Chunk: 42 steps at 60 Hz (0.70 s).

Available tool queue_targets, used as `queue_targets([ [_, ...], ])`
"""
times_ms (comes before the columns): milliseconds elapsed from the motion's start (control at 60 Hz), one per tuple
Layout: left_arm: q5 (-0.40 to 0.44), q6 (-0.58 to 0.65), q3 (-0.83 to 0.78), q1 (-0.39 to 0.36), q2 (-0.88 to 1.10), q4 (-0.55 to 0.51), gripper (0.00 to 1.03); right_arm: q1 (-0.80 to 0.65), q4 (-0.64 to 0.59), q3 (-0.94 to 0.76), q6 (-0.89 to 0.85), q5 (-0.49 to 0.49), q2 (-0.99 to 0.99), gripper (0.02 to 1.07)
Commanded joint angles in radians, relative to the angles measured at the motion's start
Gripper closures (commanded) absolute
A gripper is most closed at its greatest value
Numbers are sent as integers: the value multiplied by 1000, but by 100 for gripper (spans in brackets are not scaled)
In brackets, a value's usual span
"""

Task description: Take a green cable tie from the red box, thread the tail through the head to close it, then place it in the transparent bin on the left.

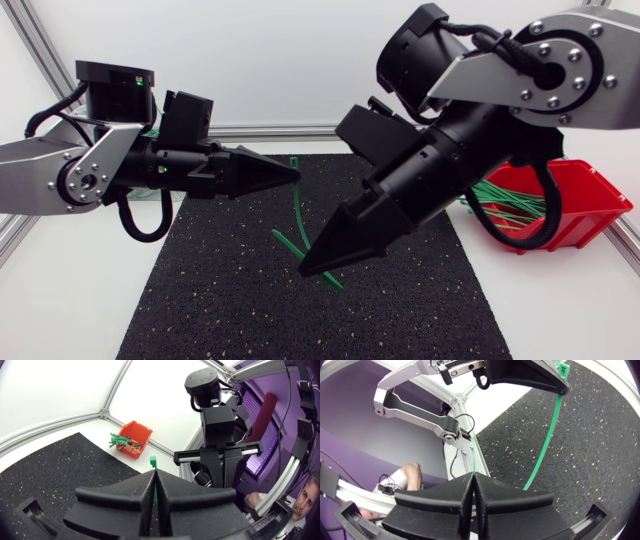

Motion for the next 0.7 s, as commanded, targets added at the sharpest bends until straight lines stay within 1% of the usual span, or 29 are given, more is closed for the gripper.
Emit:
queue_targets([
  [0, 10, -105, -47, -2, -16, 59, 100, 2, 6, 13, 140, -16, -7, 102],
  [100, 32, -263, -80, -5, -26, 192, 100, 18, 8, 39, 253, -31, -9, 102],
  [133, 32, -294, -94, -8, -45, 218, 100, 15, 9, 42, 292, -34, -12, 102],
  [200, 32, -340, -117, -17, -81, 238, 100, 2, 65, 26, 393, -59, -25, 102],
  [300, 30, -363, -157, -25, -130, 241, 100, -3, 69, 33, 480, -61, -28, 102],
  [383, 29, -362, -201, -29, -161, 241, 100, -8, 14, 26, 539, -73, -21, 102],
  [467, 18, -360, -238, -42, -177, 243, 100, -8, 8, 10, 585, -73, -30, 102],
  [550, 6, -366, -272, -57, -179, 246, 100, -8, 15, -13, 646, -76, -48, 102],
  [683, -11, -368, -312, -74, -193, 281, 100, -29, 43, -65, 744, -114, -76, 101],
])
